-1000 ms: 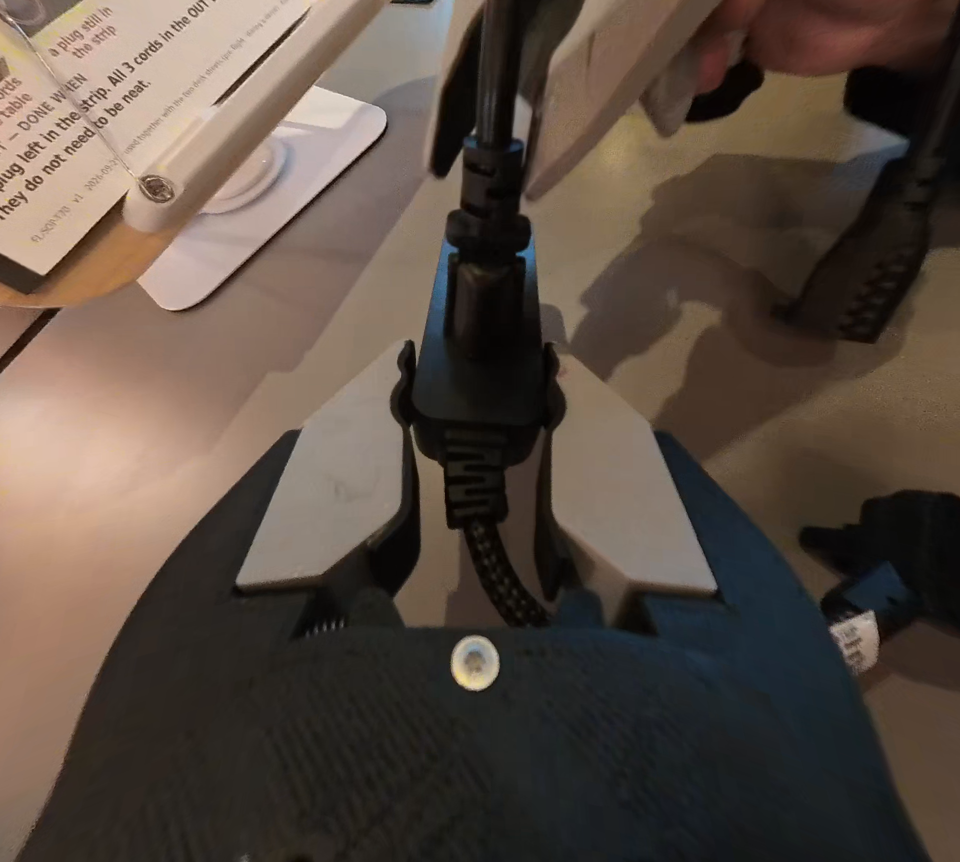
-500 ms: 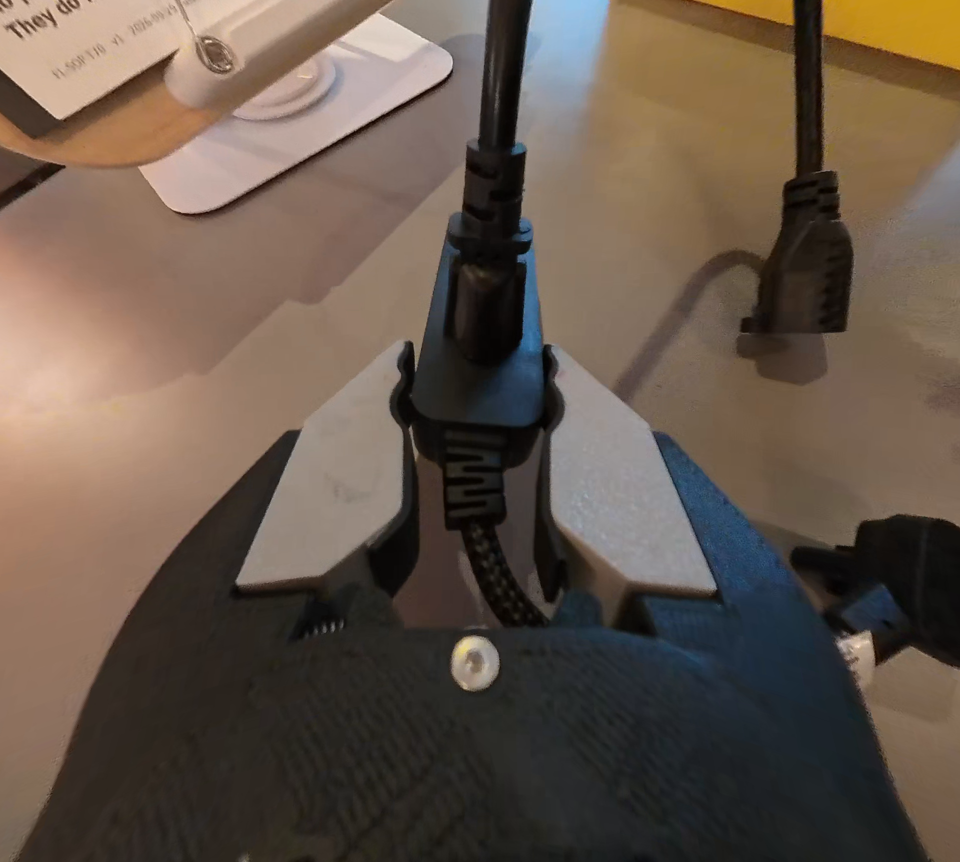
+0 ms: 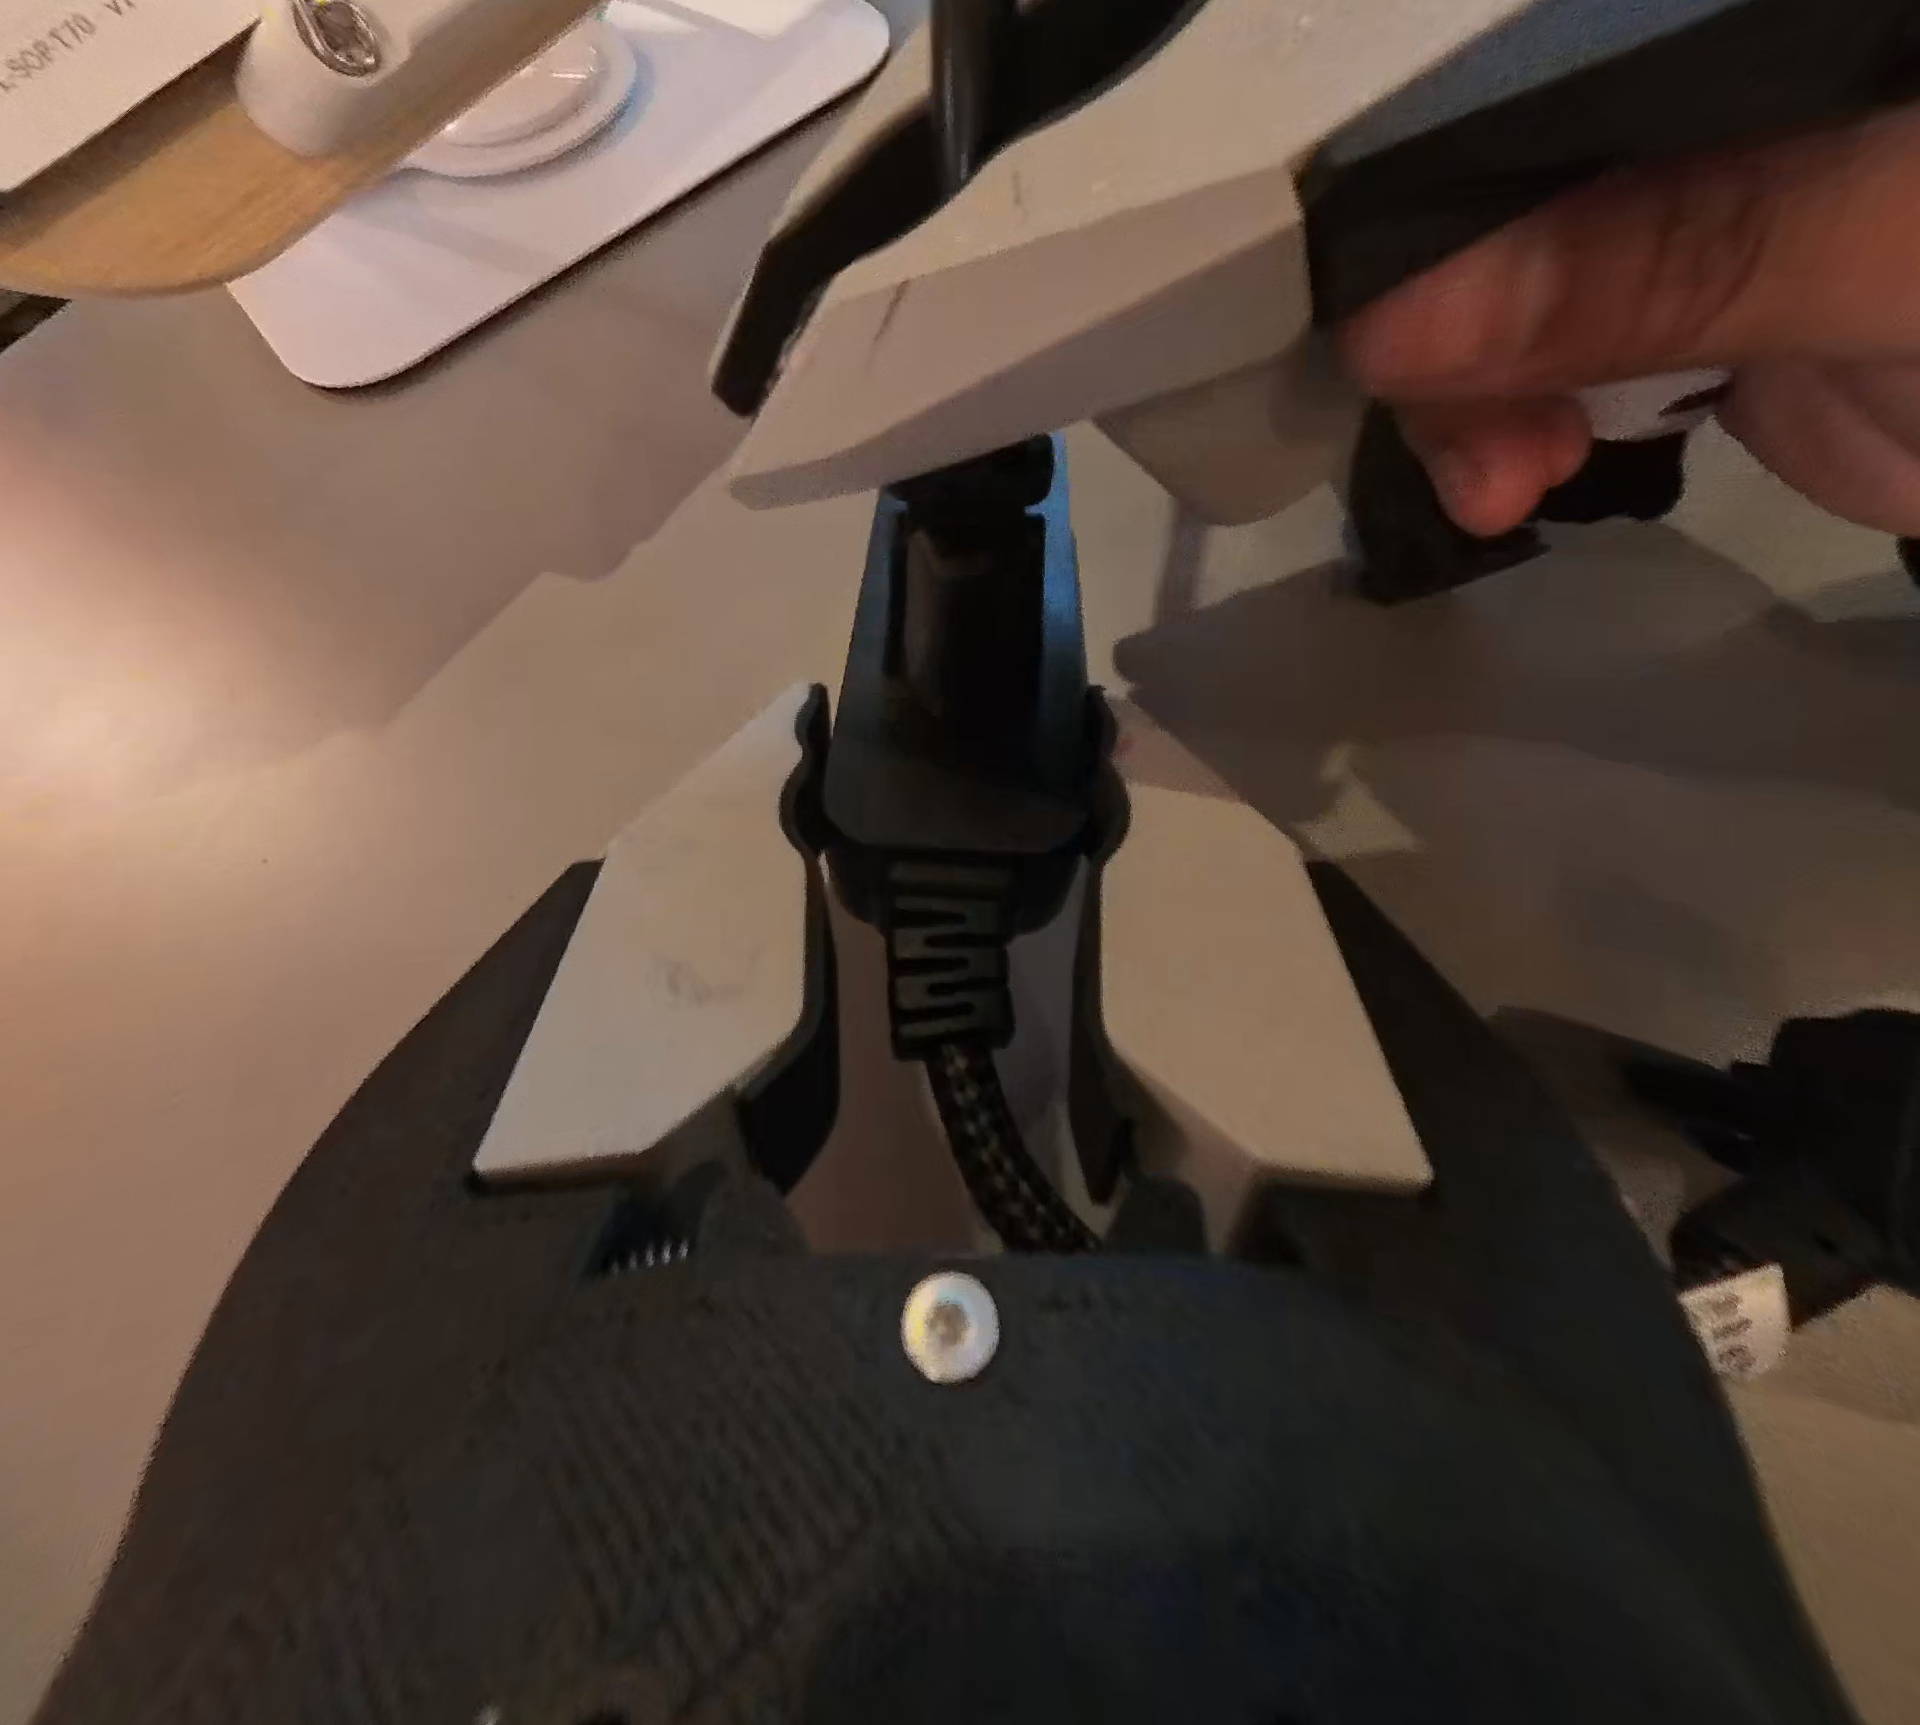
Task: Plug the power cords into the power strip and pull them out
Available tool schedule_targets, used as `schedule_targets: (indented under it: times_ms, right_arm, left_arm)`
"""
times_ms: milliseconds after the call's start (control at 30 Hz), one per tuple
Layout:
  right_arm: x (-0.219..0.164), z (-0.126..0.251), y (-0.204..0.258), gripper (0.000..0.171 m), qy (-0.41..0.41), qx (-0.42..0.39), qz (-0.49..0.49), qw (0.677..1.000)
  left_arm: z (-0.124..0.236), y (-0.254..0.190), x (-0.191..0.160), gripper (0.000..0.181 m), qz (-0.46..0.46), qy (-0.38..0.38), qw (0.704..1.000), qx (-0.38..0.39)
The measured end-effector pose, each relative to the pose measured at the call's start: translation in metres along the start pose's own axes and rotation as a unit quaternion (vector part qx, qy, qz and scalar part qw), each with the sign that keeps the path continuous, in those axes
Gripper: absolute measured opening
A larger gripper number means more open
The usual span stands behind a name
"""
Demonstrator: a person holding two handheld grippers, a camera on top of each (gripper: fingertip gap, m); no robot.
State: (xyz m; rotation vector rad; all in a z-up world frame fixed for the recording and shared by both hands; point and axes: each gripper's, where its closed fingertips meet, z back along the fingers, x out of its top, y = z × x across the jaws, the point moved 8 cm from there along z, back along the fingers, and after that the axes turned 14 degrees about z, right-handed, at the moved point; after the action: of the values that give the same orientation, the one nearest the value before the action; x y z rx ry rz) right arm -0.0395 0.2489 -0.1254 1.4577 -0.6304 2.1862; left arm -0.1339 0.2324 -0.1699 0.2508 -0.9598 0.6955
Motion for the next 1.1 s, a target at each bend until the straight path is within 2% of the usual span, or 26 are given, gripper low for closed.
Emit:
schedule_targets:
  times_ms: [133, 233, 300, 367, 500, 567, 633, 767, 933, 1100]
  right_arm:
    - [-0.002, -0.003, -0.001, 0.008, -0.007, 0.066, -0.025, 0.997]
    - [0.003, -0.002, 0.013, 0.008, -0.025, 0.144, -0.013, 0.989]
    - [0.008, -0.002, 0.025, 0.01, -0.022, 0.124, 0.049, 0.991]
    - [0.008, -0.003, 0.023, 0.004, -0.008, 0.083, 0.1, 0.992]
    - [-0.006, 0.001, -0.001, 0.002, 0.001, 0.077, 0.032, 0.996]
    - [-0.006, 0.004, 0.005, 0.003, 0.004, 0.062, 0.054, 0.997]
    - [-0.001, 0.009, 0.013, 0.002, -0.016, 0.092, 0.058, 0.994]
    - [-0.005, 0.015, 0.009, 0.008, -0.038, 0.173, -0.003, 0.984]
    - [-0.01, 0.016, -0.002, 0.006, -0.058, 0.176, -0.05, 0.981]
    - [-0.011, 0.013, -0.001, 0.006, -0.057, 0.175, -0.072, 0.98]
  left_arm:
    - [-0.002, 0.002, -0.001, 0.045, -0.004, 0.009, 1.0, 0.003]
    - [-0.012, -0.003, -0.007, 0.046, -0.03, 0.061, 0.998, 0.004]
    - [-0.015, -0.006, -0.006, 0.045, -0.02, 0.066, 0.998, -0.007]
    - [-0.015, -0.007, -0.006, 0.046, -0.014, 0.074, 0.997, -0.021]
    - [-0.011, -0.008, -0.008, 0.046, -0.004, 0.065, 0.998, -0.02]
    - [-0.013, -0.011, -0.009, 0.047, -0.016, 0.073, 0.997, -0.007]
    - [-0.013, -0.013, -0.008, 0.047, -0.028, 0.064, 0.998, 0.0]
    - [-0.011, -0.017, -0.009, 0.046, -0.062, 0.051, 0.997, 0.017]
    - [-0.005, -0.016, -0.005, 0.046, -0.041, 0.027, 0.998, -0.032]
    - [-0.004, -0.018, -0.006, 0.046, -0.054, 0.026, 0.998, -0.028]
